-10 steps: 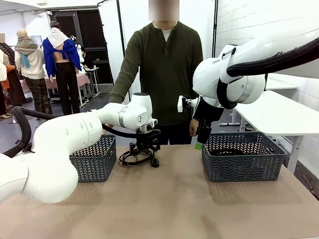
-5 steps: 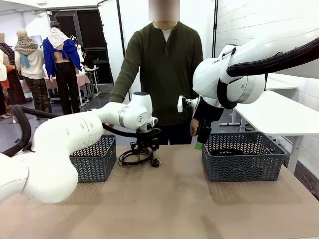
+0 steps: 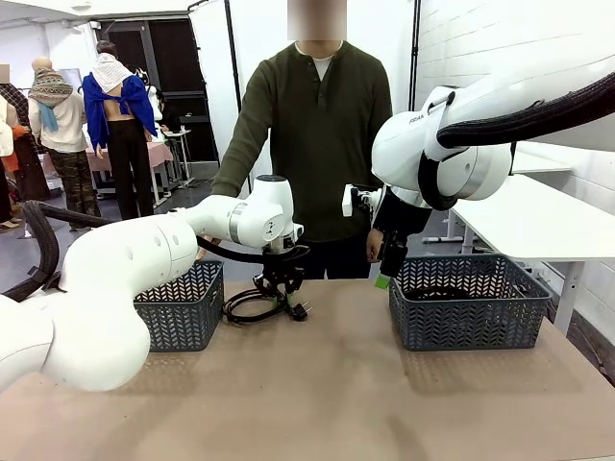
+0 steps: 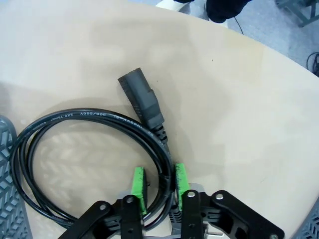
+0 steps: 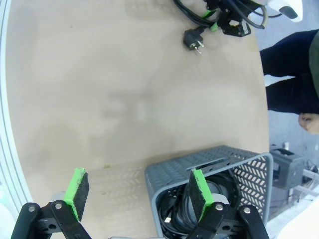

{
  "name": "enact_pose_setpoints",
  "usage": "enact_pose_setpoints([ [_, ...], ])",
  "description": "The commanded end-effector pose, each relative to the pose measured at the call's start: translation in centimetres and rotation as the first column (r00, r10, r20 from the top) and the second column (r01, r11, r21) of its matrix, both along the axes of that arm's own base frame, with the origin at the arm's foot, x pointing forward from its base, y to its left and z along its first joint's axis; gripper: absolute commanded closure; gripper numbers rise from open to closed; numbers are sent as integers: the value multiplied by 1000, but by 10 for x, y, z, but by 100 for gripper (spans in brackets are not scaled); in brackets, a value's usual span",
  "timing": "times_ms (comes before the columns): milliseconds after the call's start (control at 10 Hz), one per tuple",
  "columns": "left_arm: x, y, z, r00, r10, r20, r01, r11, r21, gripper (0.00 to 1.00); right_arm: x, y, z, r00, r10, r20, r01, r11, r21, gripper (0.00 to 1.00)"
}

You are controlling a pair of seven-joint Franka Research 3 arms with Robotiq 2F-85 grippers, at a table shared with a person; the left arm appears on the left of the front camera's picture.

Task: Organize the cables according to human instructions.
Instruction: Pick up a bundle of cables and place it in the basket indicated by the human.

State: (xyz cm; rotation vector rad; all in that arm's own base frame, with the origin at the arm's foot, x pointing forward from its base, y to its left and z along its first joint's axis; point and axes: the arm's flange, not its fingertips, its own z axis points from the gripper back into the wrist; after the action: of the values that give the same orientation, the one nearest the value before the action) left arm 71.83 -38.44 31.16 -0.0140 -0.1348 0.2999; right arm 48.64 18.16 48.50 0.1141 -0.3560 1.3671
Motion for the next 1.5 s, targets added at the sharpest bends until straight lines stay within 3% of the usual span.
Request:
enact_pose_setpoints([
  [0, 50, -28, -1, 1000, 3, -20, -3, 1000, -13, 100, 0, 0, 0, 1000, -7, 3, 7, 1000, -8, 0],
  [400, 48, -29, 2, 999, -11, -32, 9, 999, -50, 100, 0, 0, 0, 1000, -7, 3, 7, 1000, -8, 0],
  [600, 40, -29, 20, 1000, -6, -12, 5, 999, -38, 100, 0, 0, 0, 1000, -7, 3, 7, 1000, -8, 0],
  [800, 27, -37, 48, 994, -106, -3, 106, 994, -18, 100, 0, 0, 0, 1000, -7, 3, 7, 1000, -8, 0],
  [1100, 12, -40, 83, 984, -178, -32, 178, 984, -13, 100, 0, 0, 0, 1000, -7, 3, 7, 1000, -8, 0],
  [1400, -8, -46, 129, 947, -316, -64, 314, 949, -32, 100, 0, 0, 0, 1000, -7, 3, 7, 1000, -8, 0],
])
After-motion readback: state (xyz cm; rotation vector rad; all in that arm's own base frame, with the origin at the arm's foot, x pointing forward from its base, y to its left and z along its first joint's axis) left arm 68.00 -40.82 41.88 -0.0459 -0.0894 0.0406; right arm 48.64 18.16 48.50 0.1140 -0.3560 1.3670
